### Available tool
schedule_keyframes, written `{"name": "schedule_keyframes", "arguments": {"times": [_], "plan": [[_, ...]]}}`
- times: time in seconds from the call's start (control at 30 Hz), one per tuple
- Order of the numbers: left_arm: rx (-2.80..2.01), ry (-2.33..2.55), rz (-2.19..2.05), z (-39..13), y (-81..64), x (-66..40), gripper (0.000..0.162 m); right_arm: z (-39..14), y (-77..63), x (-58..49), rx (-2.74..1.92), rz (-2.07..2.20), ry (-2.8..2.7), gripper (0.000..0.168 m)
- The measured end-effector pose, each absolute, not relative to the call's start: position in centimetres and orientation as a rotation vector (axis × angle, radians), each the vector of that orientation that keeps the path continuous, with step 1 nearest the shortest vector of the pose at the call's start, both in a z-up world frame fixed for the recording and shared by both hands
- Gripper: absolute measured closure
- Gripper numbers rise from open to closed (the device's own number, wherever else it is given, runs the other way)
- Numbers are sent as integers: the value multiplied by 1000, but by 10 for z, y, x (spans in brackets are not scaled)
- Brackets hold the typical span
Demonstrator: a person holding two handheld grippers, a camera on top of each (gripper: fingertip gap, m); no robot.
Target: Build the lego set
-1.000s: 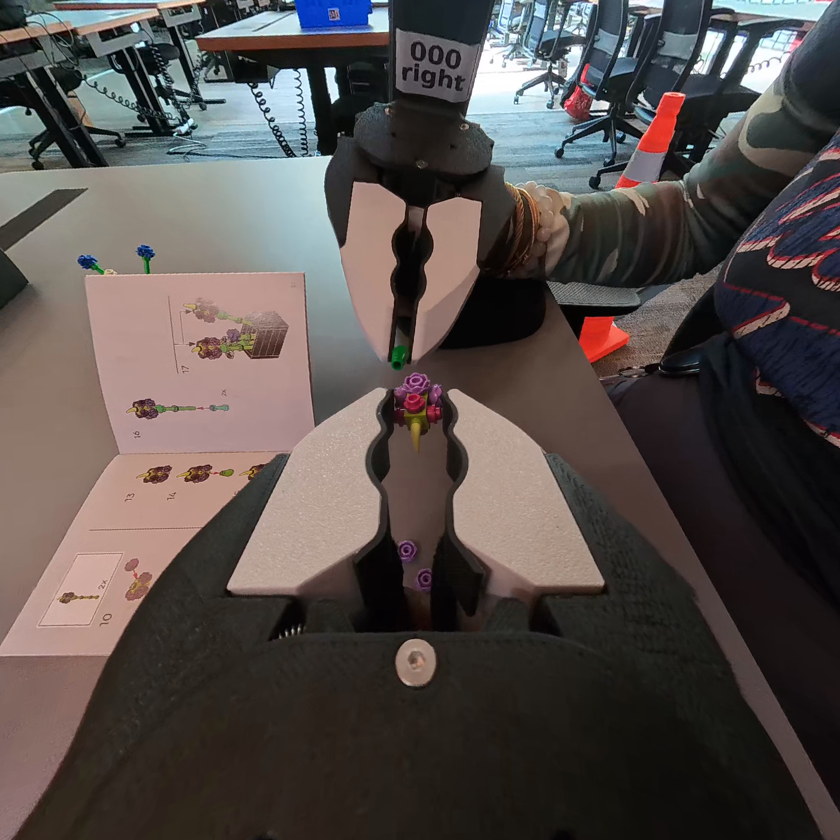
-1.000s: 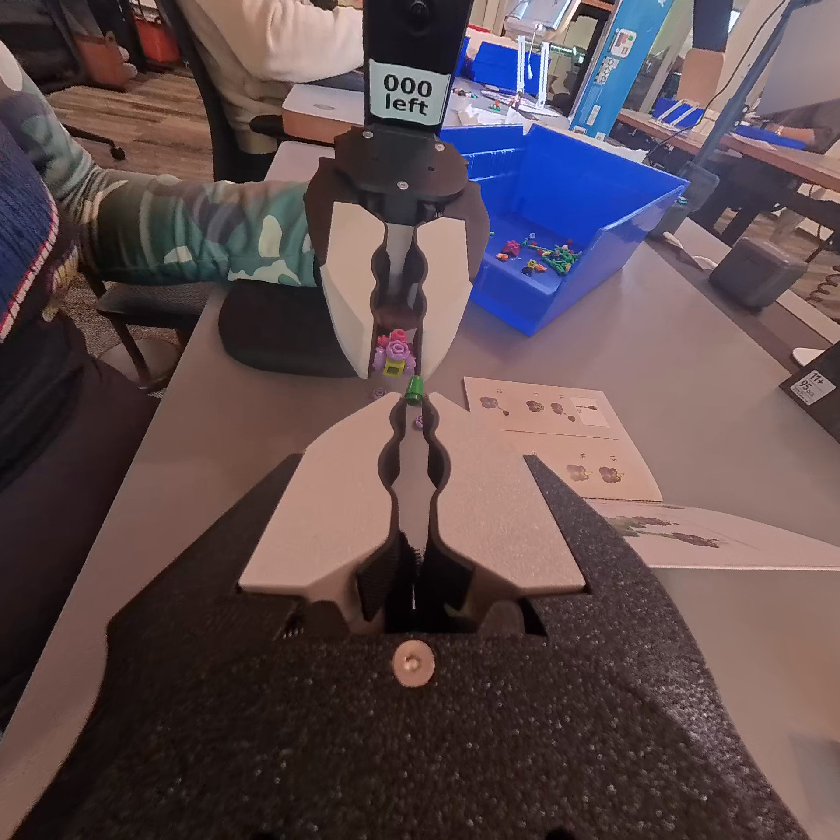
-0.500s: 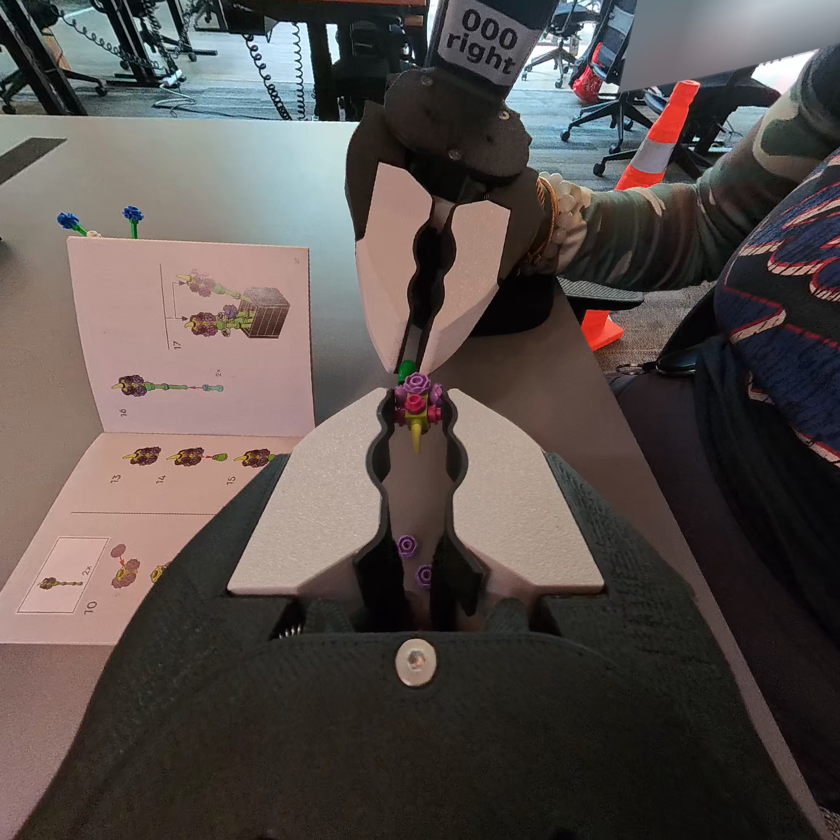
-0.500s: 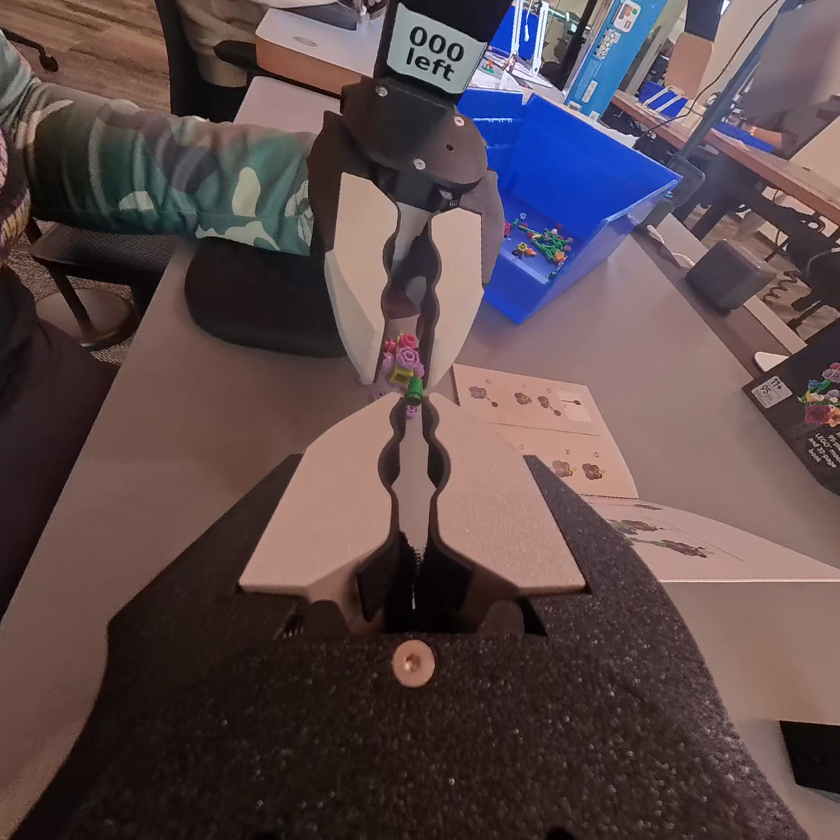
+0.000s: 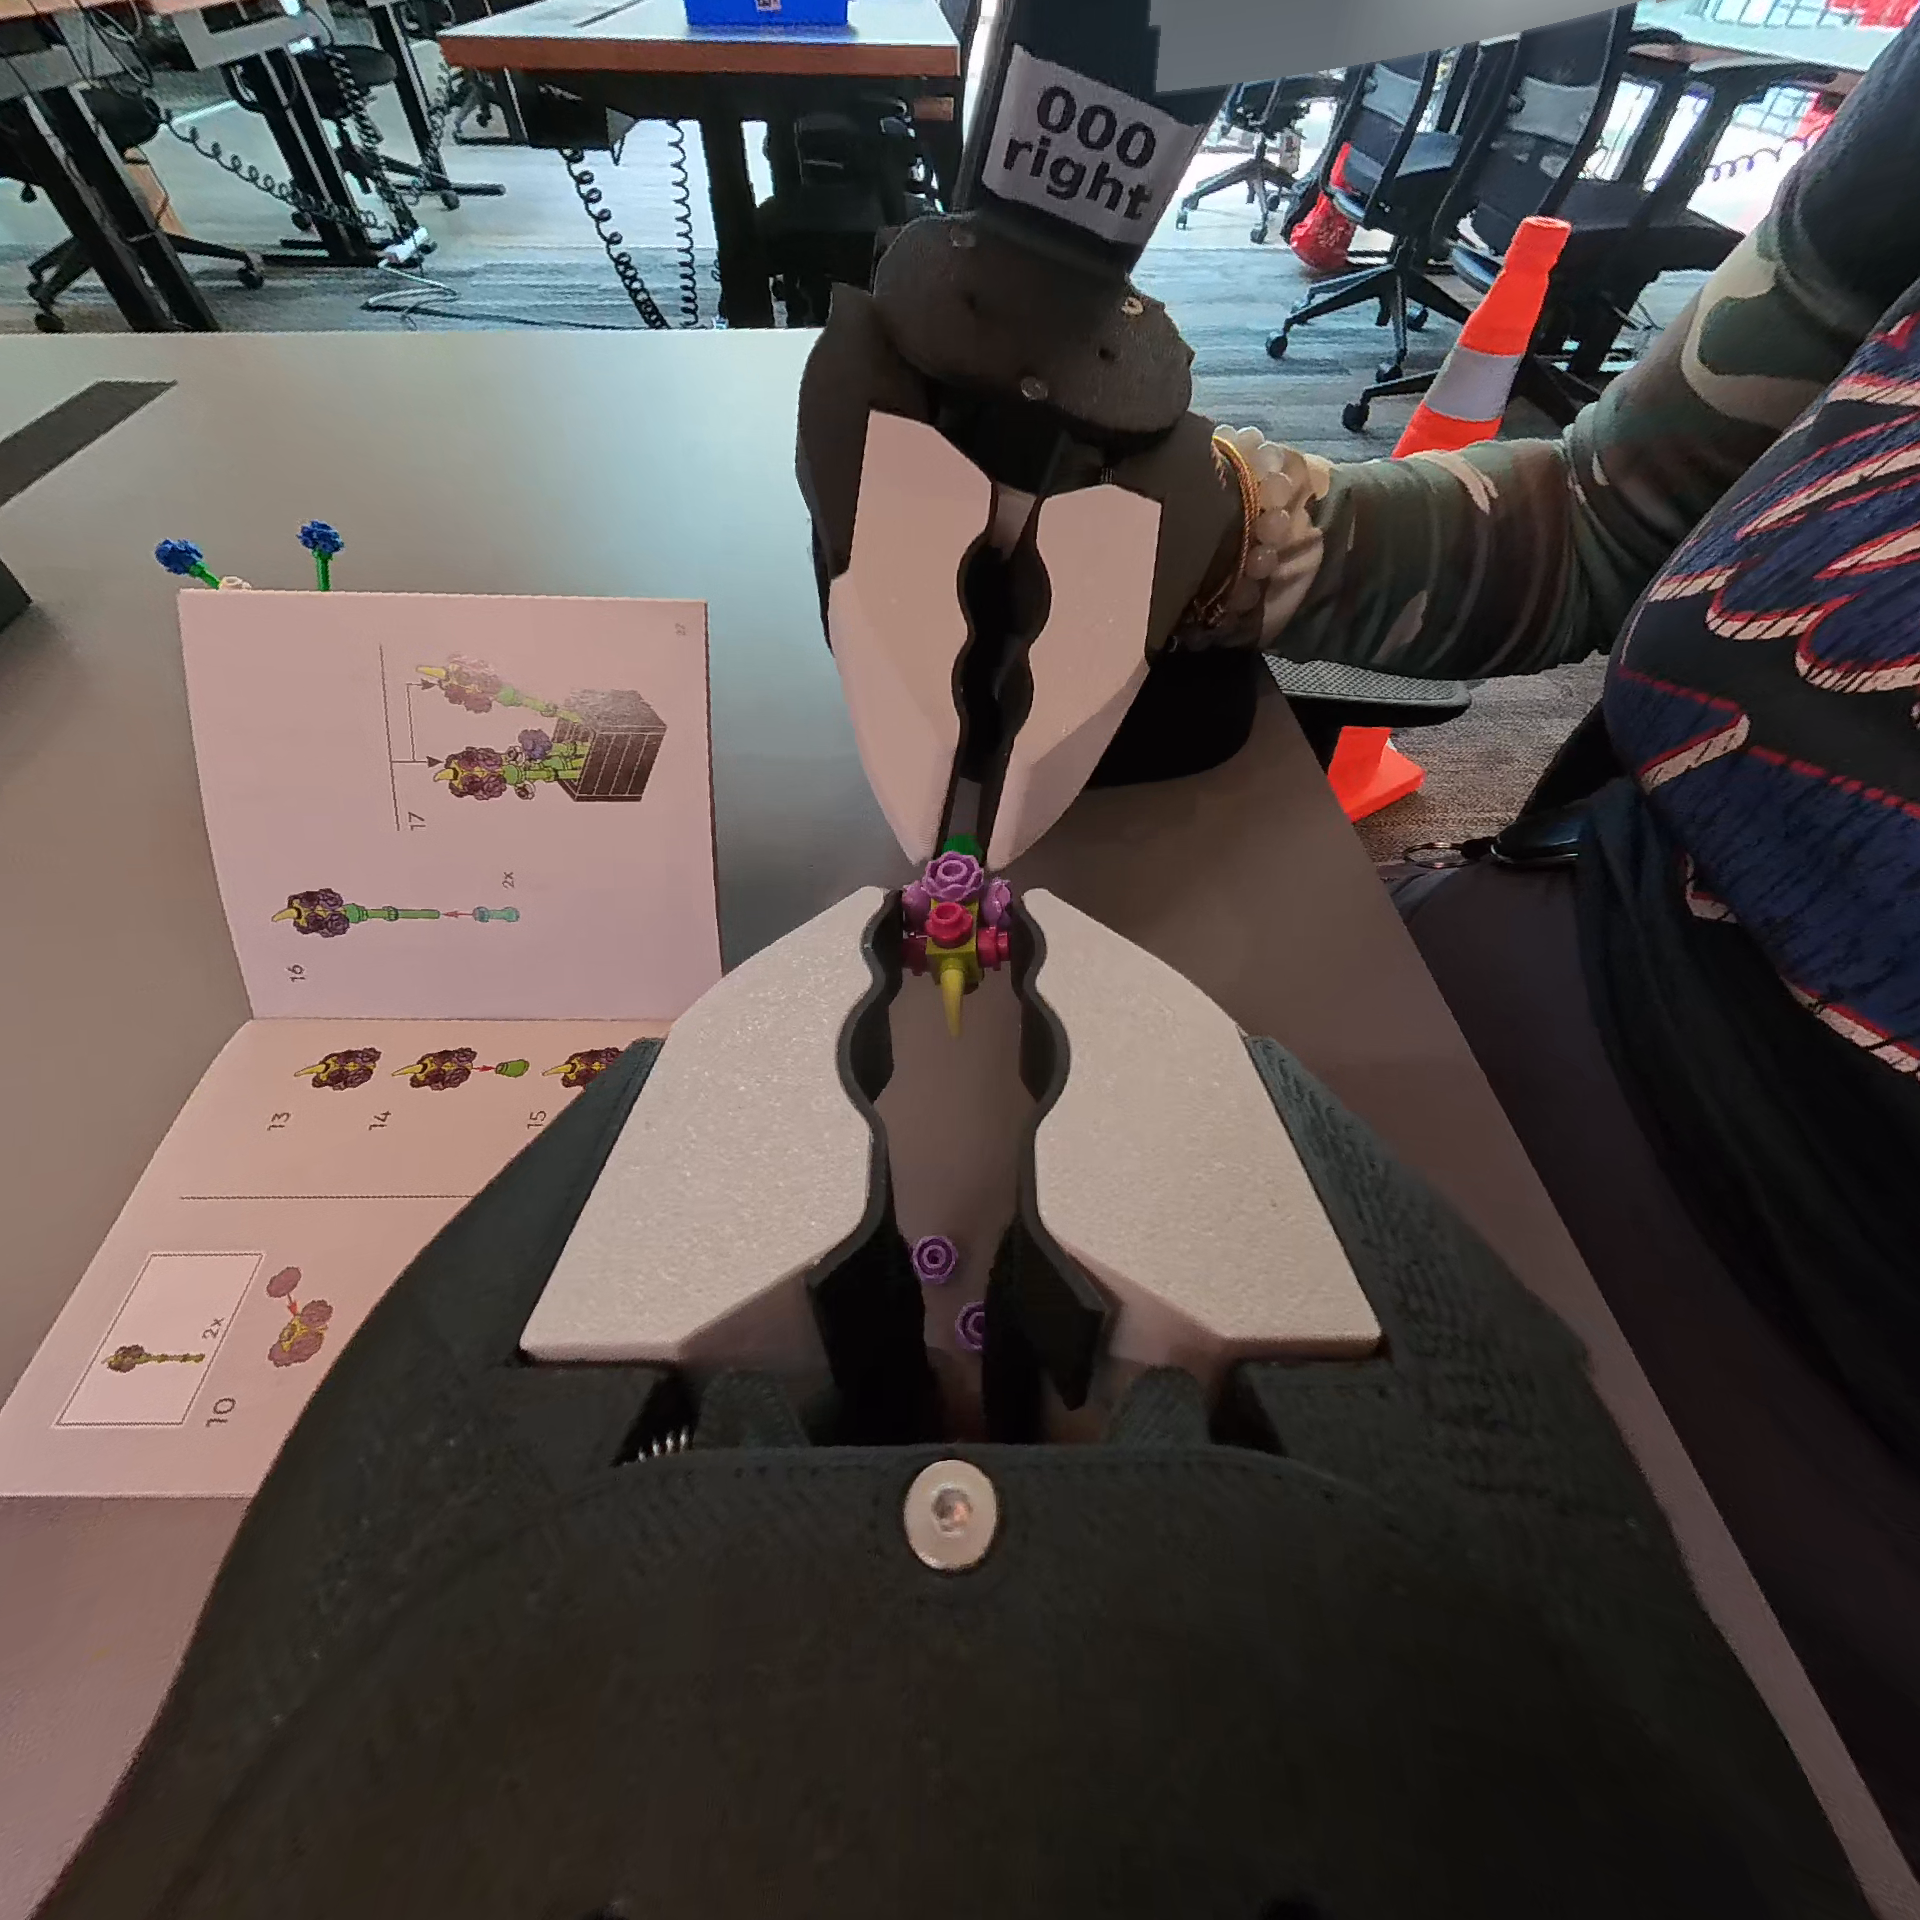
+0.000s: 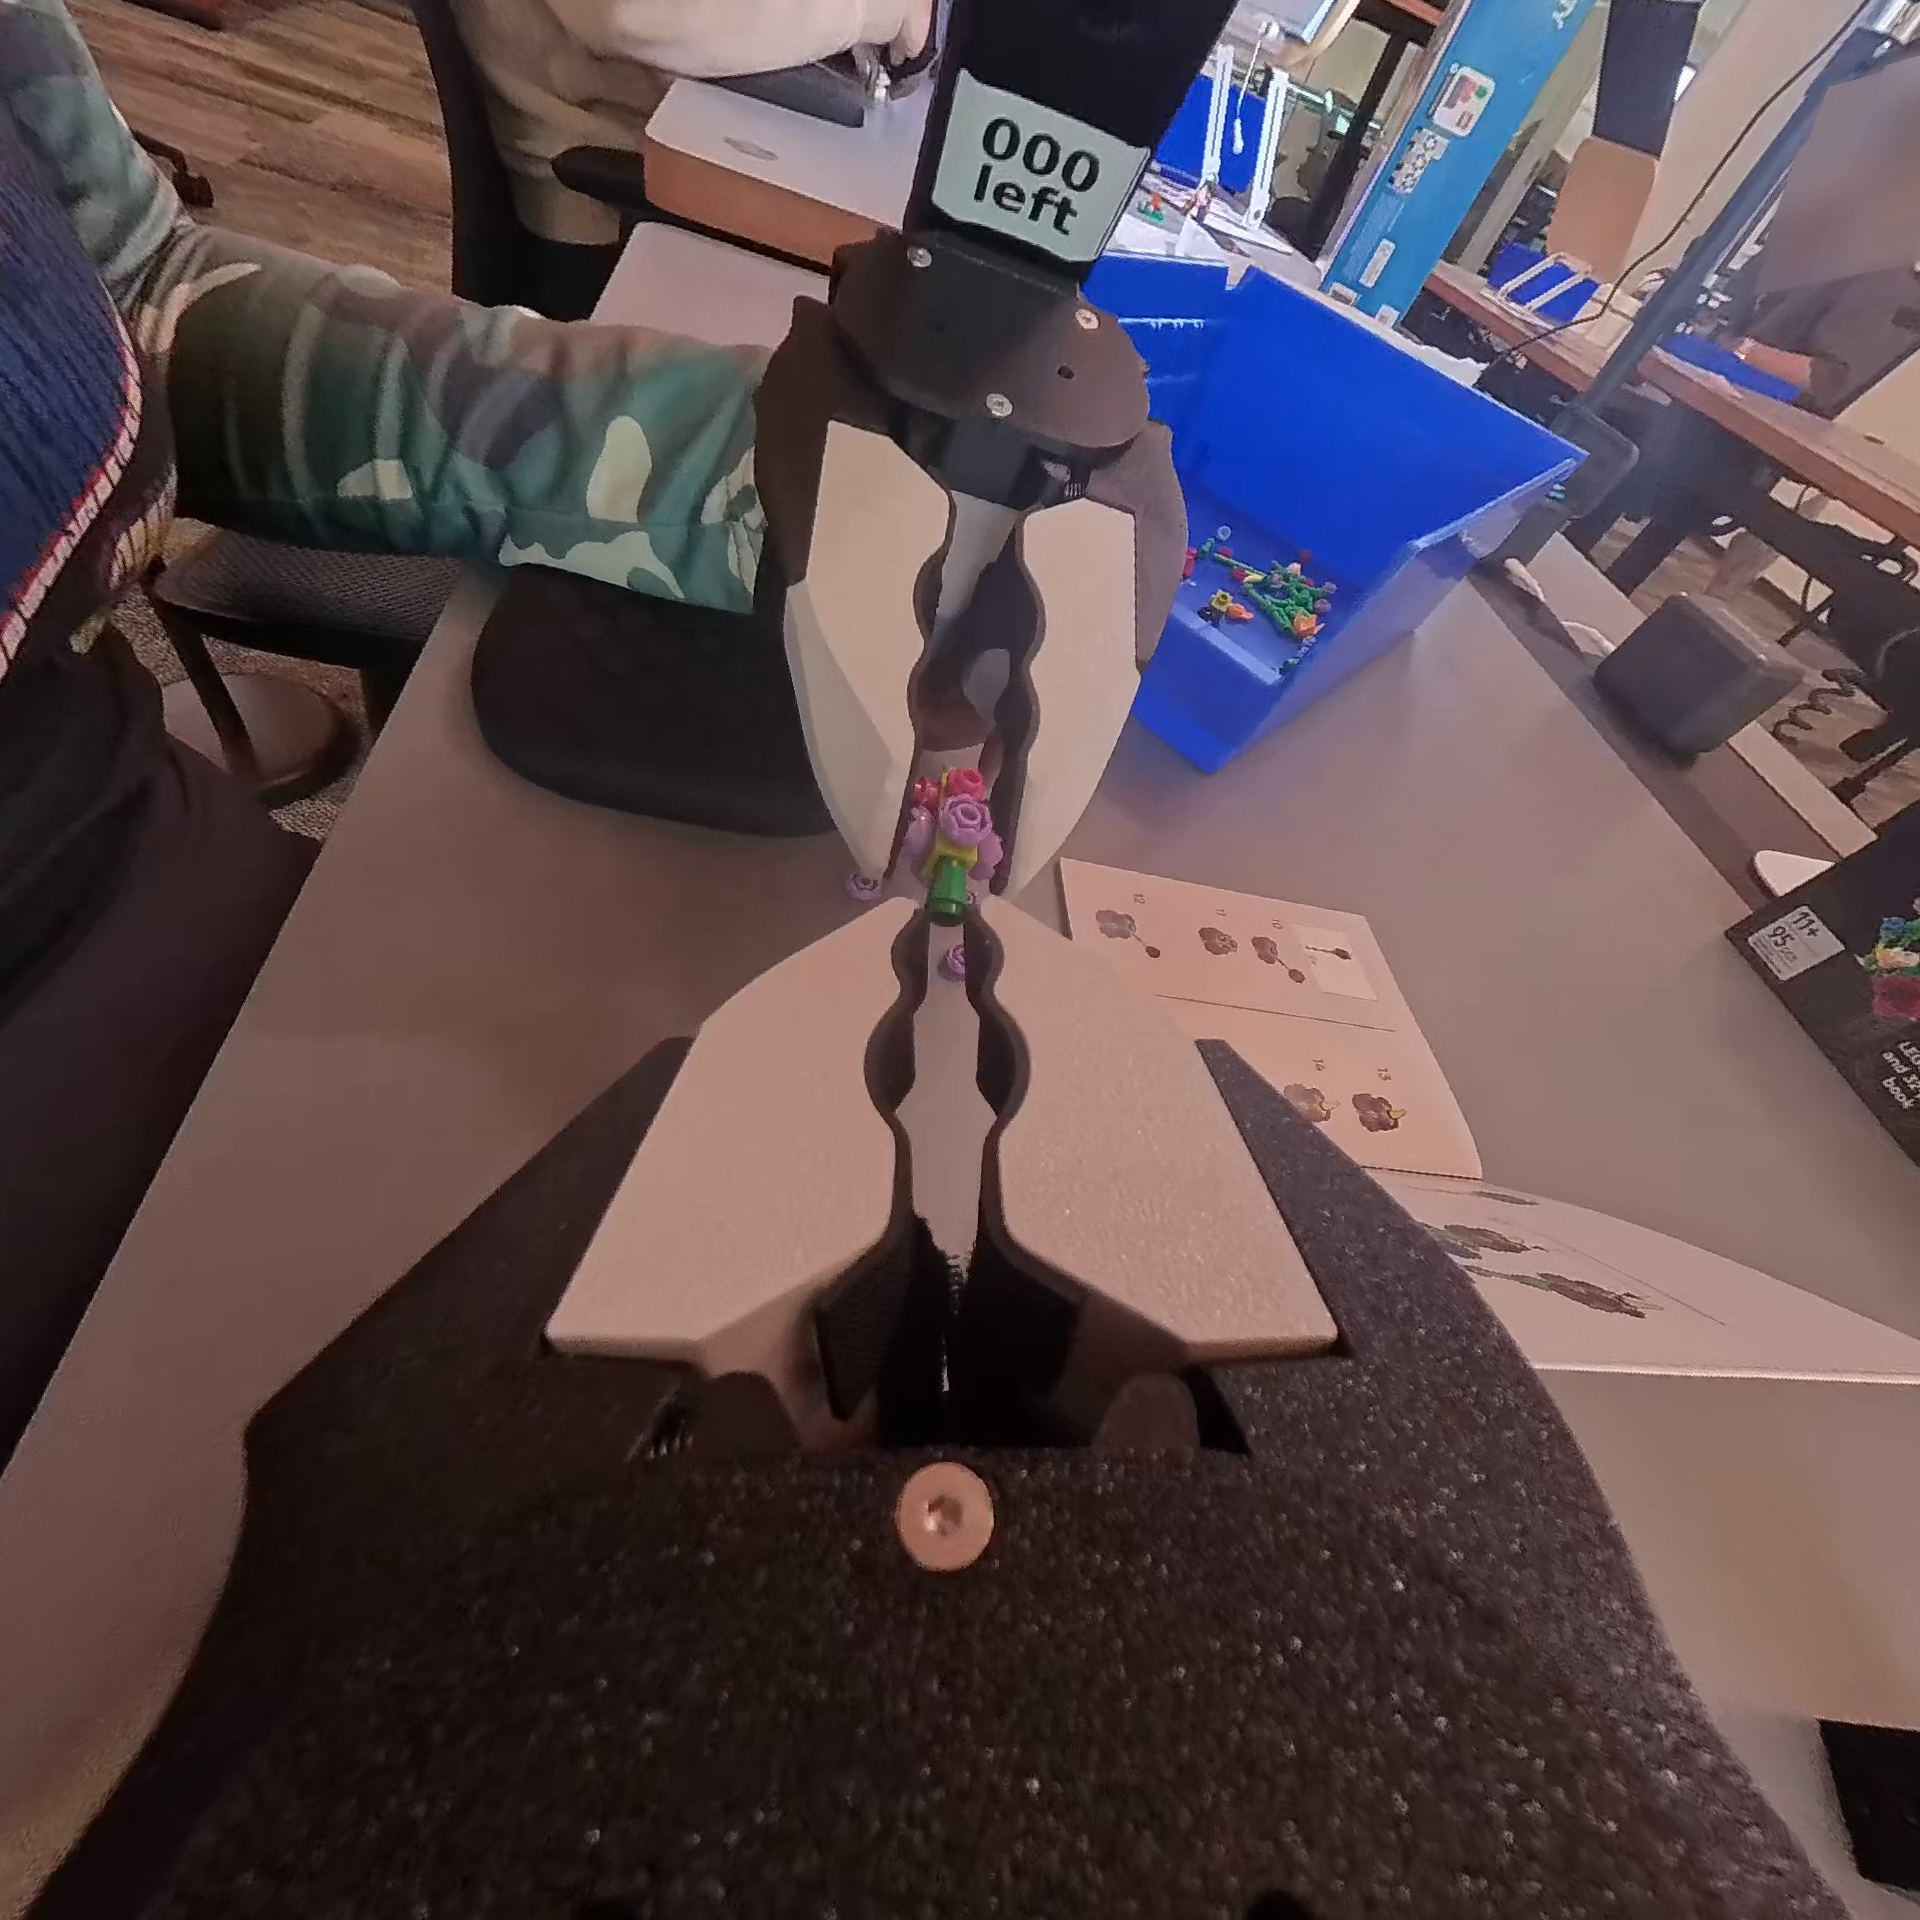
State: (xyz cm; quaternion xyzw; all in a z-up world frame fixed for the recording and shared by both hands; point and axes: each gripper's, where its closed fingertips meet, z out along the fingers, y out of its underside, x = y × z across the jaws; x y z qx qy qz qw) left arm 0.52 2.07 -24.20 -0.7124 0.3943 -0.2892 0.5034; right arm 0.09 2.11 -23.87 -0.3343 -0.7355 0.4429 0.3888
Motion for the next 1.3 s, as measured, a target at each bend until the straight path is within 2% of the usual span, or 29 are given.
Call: {"name": "schedule_keyframes", "arguments": {"times": [1.3], "plan": [[-1794,1024,-627,-257,21,9,142,-242,26,1,-859,1084,-1876,162]]}}
